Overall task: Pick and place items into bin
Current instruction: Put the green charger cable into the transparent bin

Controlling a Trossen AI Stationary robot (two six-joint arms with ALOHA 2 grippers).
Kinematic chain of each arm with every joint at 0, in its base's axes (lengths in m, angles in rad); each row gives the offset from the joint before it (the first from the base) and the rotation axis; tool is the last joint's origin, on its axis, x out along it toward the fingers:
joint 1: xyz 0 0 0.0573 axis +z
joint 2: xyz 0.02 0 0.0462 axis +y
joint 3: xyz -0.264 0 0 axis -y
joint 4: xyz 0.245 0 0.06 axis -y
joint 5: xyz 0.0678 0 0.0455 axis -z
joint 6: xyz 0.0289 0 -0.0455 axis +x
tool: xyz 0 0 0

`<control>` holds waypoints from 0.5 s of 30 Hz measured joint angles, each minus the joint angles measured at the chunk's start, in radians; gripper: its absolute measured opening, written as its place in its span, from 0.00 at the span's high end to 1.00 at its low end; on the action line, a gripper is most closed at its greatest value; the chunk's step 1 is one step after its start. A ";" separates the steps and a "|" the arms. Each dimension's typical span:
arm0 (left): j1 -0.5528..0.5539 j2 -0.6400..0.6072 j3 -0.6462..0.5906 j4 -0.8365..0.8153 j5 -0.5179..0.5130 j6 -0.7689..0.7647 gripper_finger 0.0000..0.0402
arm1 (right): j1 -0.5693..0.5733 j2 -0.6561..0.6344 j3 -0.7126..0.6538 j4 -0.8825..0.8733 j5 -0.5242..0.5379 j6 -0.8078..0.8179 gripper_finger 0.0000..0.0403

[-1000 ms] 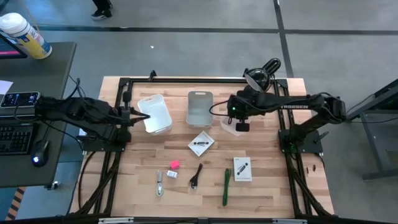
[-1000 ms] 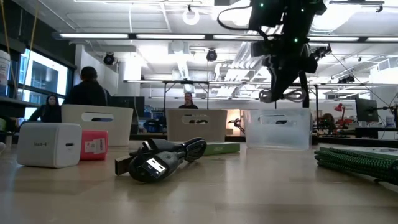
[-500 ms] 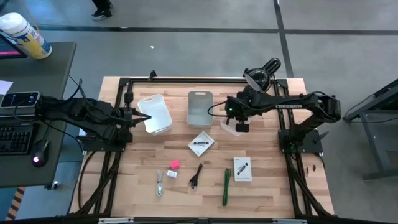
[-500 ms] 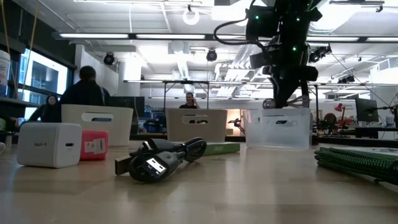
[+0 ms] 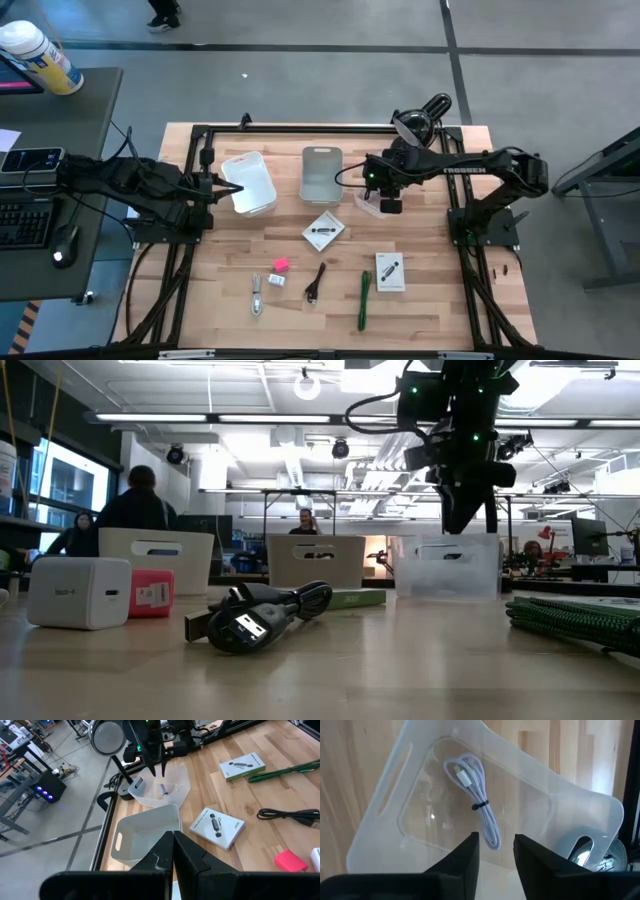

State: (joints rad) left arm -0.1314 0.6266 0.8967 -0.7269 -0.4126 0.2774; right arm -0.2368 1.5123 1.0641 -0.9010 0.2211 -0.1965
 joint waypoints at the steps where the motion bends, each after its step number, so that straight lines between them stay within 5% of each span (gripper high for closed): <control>1: 0.000 0.000 0.000 0.000 0.000 0.000 1.00 | 0.004 -0.008 0.000 0.001 0.001 0.008 0.71; 7: 0.000 0.000 0.000 0.000 -0.011 0.002 1.00 | 0.069 -0.127 0.001 0.026 0.011 0.046 0.71; 15: 0.000 0.000 0.000 0.000 -0.052 0.006 1.00 | 0.255 -0.291 0.001 0.136 -0.161 0.183 0.71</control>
State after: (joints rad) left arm -0.1314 0.6266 0.8967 -0.7265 -0.4650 0.2832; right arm 0.0177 1.2213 1.0653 -0.7655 0.0597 -0.0140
